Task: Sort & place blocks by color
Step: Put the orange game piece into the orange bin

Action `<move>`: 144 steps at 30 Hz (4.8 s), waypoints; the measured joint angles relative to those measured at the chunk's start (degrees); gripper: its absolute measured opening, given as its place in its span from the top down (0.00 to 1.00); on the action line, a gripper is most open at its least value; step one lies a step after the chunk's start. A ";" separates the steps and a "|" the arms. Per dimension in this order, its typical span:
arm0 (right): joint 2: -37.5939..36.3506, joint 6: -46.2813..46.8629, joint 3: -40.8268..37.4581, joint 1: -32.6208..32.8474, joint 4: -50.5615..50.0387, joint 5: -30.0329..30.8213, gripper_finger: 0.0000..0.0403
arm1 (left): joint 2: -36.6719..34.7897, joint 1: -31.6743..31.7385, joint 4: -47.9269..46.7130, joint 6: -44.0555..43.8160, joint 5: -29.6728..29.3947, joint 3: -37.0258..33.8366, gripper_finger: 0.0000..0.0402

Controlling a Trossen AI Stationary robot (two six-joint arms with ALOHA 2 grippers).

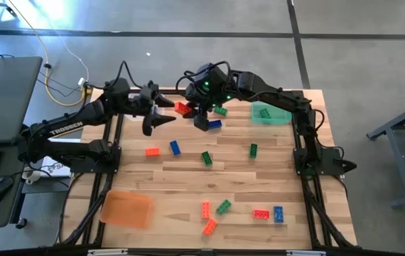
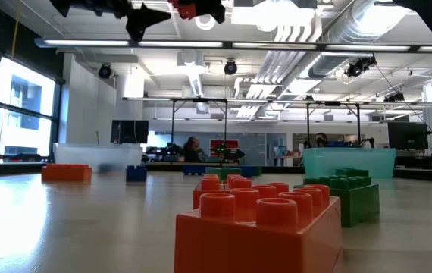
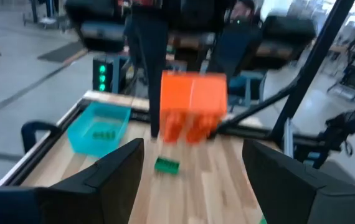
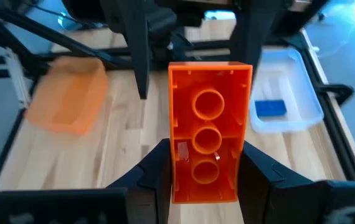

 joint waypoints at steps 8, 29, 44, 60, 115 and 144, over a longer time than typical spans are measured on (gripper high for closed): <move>0.02 0.68 -0.20 0.04 2.39 -0.36 0.73 | 0.00 -0.38 2.79 -4.95 -3.24 0.00 0.35; 0.02 5.14 -0.20 0.87 6.50 -0.50 0.73 | 0.00 -2.97 8.63 -3.14 -7.31 -0.02 0.40; 0.04 6.54 -0.20 1.35 6.07 -0.48 0.68 | 0.00 -2.97 8.52 -3.09 -5.76 -0.02 0.73; 0.13 4.70 -0.24 3.14 -2.56 8.25 0.42 | 0.00 -3.39 -6.83 -3.05 -5.82 -0.02 0.73; 12.06 -6.51 -0.24 -22.51 -19.81 10.69 0.42 | 7.55 -70.95 -50.10 -70.17 -15.02 -3.56 0.73; 21.57 -8.00 -0.29 -23.58 -22.49 8.98 0.42 | 22.40 -71.16 -43.72 -66.06 -9.19 -3.56 0.68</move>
